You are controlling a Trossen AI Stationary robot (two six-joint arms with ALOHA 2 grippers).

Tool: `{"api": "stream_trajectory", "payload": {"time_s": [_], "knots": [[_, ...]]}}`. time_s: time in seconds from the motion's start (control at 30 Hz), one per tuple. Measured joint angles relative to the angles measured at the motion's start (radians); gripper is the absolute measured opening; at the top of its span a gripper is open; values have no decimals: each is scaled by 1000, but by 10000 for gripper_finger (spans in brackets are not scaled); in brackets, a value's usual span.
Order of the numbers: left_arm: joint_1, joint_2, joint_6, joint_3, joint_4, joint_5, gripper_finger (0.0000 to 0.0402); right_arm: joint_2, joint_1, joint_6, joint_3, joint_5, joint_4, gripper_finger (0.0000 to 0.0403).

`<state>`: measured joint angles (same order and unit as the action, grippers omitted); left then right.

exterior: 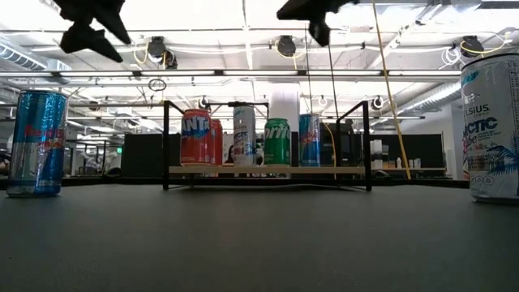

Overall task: Place canned beverage on shelf
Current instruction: Put the white-blue soda can on the shelf aligned with the other white-blue soda can

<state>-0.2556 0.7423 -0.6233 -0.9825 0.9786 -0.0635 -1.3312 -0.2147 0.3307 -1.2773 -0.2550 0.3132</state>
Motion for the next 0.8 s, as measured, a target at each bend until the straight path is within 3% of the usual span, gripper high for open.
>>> {"api": "stream_trajectory", "payload": {"time_s": [0.13,0.3,0.47,0.6,0.8], "knots": [[61,28,12,0,-144,1,228,75,96,16,32,167,125,0],[145,107,118,0,-381,3,228,109,203,77,-23,373,460,0],[197,218,220,0,-581,6,228,142,291,204,-73,383,766,15],[209,296,211,0,-657,7,228,180,363,361,-74,376,921,79],[233,359,133,0,-659,7,228,214,442,611,-74,382,1062,228]]}}
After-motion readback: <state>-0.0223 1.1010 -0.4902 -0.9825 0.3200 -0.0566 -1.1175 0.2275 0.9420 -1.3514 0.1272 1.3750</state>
